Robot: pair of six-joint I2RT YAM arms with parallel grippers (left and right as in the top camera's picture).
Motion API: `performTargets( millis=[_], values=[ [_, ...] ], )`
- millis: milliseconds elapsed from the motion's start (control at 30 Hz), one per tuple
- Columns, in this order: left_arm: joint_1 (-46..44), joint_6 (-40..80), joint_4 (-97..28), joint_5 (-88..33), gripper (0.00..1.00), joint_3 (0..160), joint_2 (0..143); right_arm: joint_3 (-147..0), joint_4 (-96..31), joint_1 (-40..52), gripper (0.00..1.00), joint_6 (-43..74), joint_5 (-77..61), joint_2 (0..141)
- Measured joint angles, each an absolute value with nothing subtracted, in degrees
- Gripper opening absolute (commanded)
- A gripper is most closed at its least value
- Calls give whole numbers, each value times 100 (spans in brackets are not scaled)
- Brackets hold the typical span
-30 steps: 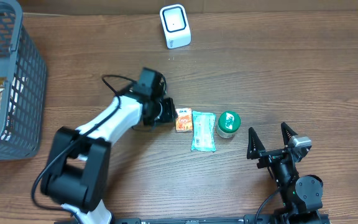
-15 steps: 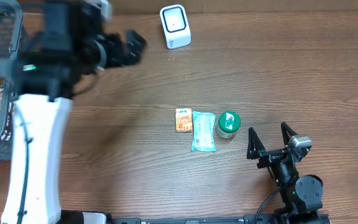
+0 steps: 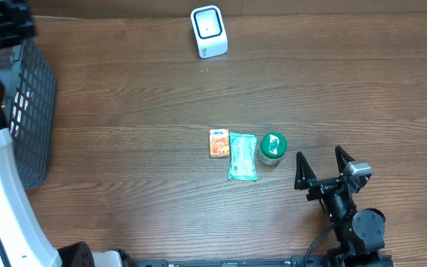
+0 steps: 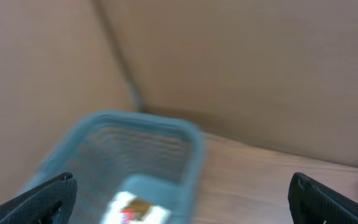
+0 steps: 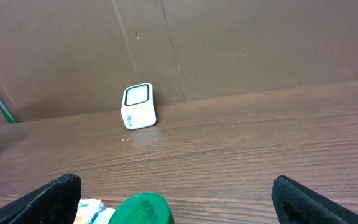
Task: Scan the item barcode
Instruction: 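Raise the left arm and swing it over the grey basket, then lower the left gripper into the basket toward the red barcoded item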
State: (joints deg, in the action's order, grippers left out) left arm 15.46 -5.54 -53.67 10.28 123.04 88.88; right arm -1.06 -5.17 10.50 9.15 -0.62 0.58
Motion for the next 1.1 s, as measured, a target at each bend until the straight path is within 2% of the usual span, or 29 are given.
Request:
performTargets(
  millis=[233, 567, 833, 1100],
  values=[
    [2510, -1013, -5404, 1358, 100, 12307, 9400, -106, -517, 1048, 100, 917, -60, 58],
    [3618, -1116, -6001, 1081, 100, 12307, 10879, -106, -515, 1048, 100, 917, -60, 58],
    [4062, -1413, -6154, 552, 100, 12307, 12031, -106, -515, 1050, 100, 919, -62, 58],
    [4101, -1780, -6217, 161, 100, 12307, 13104, -106, -517, 1048, 100, 919, -62, 58]
  ],
)
